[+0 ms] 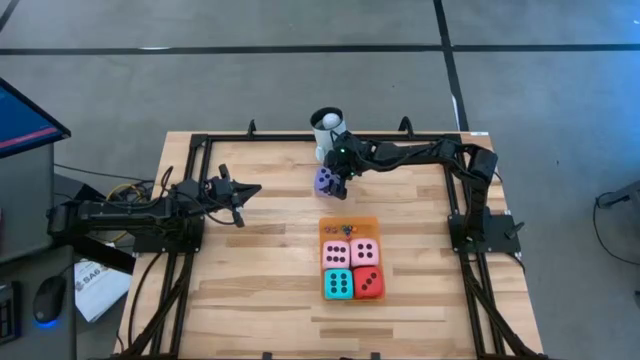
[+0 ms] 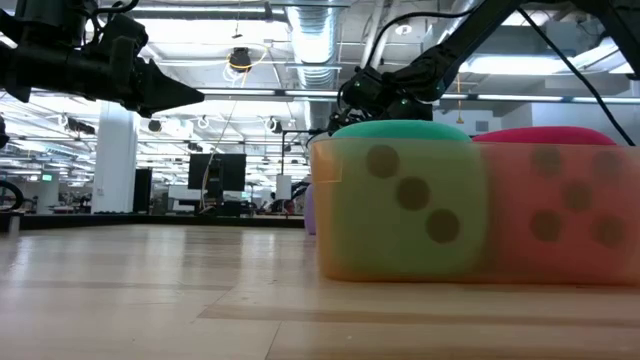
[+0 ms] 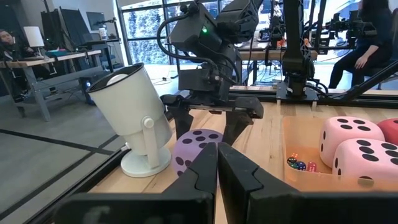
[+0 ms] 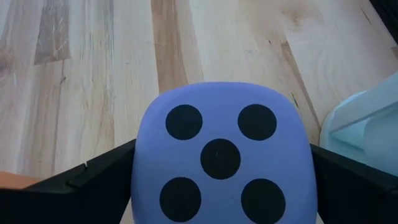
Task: Pick & Place Dice
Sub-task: Put the large purple dice into the orange bin
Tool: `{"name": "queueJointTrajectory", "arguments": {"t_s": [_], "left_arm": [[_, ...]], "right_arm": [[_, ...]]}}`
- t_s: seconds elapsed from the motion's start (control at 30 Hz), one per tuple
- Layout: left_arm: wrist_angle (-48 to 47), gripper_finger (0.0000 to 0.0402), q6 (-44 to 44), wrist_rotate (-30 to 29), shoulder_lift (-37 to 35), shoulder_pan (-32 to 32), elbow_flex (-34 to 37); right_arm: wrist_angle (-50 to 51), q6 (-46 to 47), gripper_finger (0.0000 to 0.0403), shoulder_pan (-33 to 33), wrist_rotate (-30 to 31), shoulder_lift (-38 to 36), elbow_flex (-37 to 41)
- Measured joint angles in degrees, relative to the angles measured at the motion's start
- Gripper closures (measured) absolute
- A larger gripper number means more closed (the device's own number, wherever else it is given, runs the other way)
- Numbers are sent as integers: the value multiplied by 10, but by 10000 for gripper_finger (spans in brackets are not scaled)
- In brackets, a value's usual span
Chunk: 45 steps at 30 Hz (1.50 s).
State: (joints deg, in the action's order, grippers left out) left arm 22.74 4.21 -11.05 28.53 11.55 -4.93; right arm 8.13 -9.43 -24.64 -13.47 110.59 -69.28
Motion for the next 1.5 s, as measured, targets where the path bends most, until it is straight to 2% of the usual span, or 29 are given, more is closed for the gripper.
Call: {"name": "queueJointTrajectory", "arguments": {"t_s": [1.03, 1.33, 1.5], "left_arm": [[-9, 401, 0, 0, 0, 0, 0], [-9, 401, 0, 0, 0, 0, 0], [-9, 401, 0, 0, 0, 0, 0]], "right_arm": [[32, -1, 3, 4, 0, -3, -2], [39, -1, 36, 6, 1, -5, -2], [72, -3, 36, 7, -1, -25, 1]]}}
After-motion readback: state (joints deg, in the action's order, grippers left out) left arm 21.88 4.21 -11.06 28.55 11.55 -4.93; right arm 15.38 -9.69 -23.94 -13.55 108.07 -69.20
